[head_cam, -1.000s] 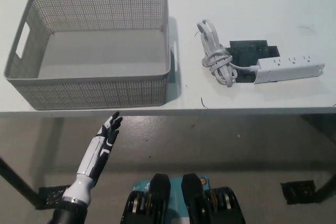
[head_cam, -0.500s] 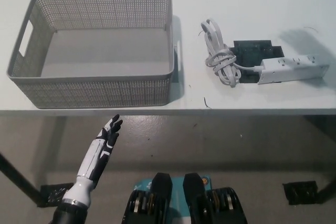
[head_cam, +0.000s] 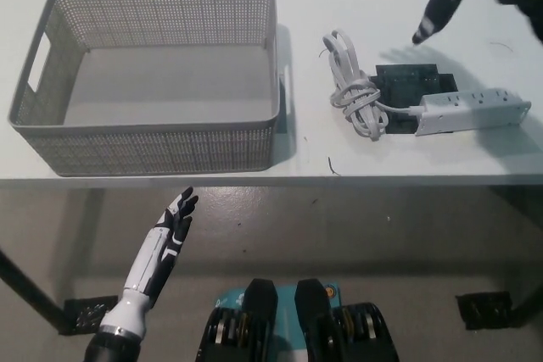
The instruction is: Use the right hand to pick up a power strip and put it into a container on the left side
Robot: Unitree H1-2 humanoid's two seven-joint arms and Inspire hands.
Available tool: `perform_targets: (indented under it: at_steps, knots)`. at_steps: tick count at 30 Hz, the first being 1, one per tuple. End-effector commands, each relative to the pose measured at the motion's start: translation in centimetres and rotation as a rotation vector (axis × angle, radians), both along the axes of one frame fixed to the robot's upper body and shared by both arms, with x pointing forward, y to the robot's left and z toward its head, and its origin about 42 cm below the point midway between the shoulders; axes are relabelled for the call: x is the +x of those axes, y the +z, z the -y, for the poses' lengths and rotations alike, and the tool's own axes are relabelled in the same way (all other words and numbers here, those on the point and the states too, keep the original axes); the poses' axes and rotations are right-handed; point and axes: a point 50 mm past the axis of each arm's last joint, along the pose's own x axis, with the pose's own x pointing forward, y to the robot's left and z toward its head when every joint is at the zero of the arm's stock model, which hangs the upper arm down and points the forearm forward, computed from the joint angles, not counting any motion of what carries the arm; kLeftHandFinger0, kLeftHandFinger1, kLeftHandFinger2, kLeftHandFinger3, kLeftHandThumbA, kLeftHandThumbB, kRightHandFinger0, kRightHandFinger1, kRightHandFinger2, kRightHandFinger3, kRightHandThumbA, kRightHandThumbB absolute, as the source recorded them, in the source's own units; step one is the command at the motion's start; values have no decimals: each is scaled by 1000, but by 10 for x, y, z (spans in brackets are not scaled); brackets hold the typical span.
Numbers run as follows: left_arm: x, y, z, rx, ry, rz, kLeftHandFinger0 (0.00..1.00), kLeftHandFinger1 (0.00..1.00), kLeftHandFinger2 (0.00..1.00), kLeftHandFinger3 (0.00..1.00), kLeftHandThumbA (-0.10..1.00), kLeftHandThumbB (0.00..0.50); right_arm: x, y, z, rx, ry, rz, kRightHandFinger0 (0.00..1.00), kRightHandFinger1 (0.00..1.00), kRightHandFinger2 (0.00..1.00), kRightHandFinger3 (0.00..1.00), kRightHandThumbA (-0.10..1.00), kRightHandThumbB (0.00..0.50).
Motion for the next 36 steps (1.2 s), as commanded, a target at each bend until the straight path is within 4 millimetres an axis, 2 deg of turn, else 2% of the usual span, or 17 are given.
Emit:
perform_targets:
  at_steps: [1, 7, 9, 17, 19, 22, 23, 27, 28, 32, 34, 36]
  knots:
    - [-1, 15, -4, -5, 4, 103, 1000, 1000, 1000, 1000, 1000, 218, 8, 25, -13, -78, -38, -10, 1000, 1000, 1000, 1000, 997, 500]
    - [0, 13, -3, -11, -10, 94, 1000, 1000, 1000, 1000, 1000, 213, 15, -10, -19, -80, -23, -78, 1000, 1000, 1000, 1000, 1000, 499]
    - [-3, 12, -3, -12, -7, 91, 1000, 1000, 1000, 1000, 1000, 202, 17, -33, -26, -74, -31, -96, 1000, 1000, 1000, 1000, 1000, 497]
    - [-7, 9, -6, -22, 5, 84, 1000, 1000, 1000, 1000, 1000, 198, 18, -90, -36, -16, -51, -175, 1000, 1000, 1000, 1000, 989, 476]
    - [-8, 9, -9, -22, 11, 83, 1000, 1000, 1000, 1000, 1000, 199, 20, -104, -38, -10, -69, -203, 1000, 1000, 1000, 1000, 954, 500]
    - [-8, 10, -11, -21, 13, 84, 1000, 1000, 1000, 1000, 1000, 202, 21, -117, -39, -29, -62, -225, 1000, 1000, 1000, 1000, 968, 498]
    - [-7, 11, -14, -21, 17, 88, 1000, 1000, 1000, 1000, 1000, 201, 22, -122, -40, -30, -59, -230, 1000, 1000, 1000, 1000, 987, 481]
    - [-10, 10, -15, -16, 14, 85, 1000, 1000, 1000, 1000, 1000, 203, 22, -140, -37, 2, -70, -253, 1000, 1000, 1000, 1000, 1000, 500]
    - [-11, 9, -14, -15, 14, 83, 1000, 1000, 1000, 1000, 1000, 192, 22, -150, -38, -3, -73, -255, 1000, 1000, 1000, 1000, 987, 500]
    - [-14, 7, -14, -18, 20, 79, 1000, 1000, 1000, 1000, 1000, 187, 20, -163, -47, -87, -77, -222, 1000, 1000, 1000, 1000, 955, 497]
    - [-15, 7, -14, -26, 20, 77, 1000, 1000, 1000, 1000, 1000, 188, 22, -161, -44, -89, -86, -217, 1000, 1000, 1000, 1000, 927, 480]
    - [-14, 8, -17, -29, 26, 81, 1000, 1000, 1000, 1000, 1000, 187, 26, -150, -39, -95, -83, -185, 1000, 1000, 1000, 1000, 933, 471]
